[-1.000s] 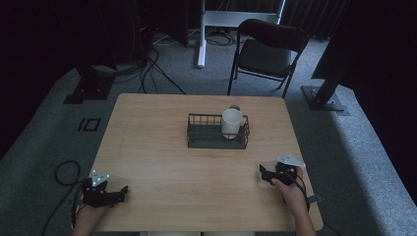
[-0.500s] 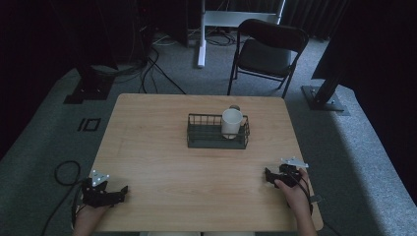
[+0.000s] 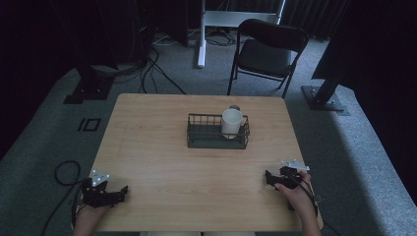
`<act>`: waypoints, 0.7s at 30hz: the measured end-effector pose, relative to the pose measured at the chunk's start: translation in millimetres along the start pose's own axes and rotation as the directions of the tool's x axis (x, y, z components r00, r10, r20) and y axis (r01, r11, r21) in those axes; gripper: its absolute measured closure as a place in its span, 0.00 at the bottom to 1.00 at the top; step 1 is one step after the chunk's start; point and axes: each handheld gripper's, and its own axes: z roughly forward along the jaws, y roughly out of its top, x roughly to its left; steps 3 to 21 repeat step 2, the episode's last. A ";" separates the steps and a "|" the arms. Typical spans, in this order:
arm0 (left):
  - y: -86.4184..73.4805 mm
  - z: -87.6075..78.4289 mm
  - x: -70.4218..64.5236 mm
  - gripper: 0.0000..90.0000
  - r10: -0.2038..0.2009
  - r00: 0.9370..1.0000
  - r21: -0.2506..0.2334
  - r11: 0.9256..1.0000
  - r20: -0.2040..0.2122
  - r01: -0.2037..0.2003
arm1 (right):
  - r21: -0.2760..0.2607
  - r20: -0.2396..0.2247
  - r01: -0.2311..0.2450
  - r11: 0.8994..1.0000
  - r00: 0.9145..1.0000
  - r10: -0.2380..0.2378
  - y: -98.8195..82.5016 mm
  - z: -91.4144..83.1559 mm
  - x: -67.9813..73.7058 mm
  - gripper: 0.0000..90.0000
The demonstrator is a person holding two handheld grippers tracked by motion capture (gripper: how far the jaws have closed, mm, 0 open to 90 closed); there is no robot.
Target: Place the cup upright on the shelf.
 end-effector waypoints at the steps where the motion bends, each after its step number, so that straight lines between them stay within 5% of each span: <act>1: 0.1 -0.1 0.2 0.01 -0.001 1.000 0.002 1.000 -0.003 0.001 | 0.000 0.000 0.000 1.000 1.000 0.000 0.0 0.0 0.0 0.15; 21: 0.1 -0.1 0.2 0.01 -0.012 1.000 0.000 1.000 -0.011 0.012 | 0.000 0.000 0.000 1.000 1.000 0.000 0.0 0.0 -0.1 0.15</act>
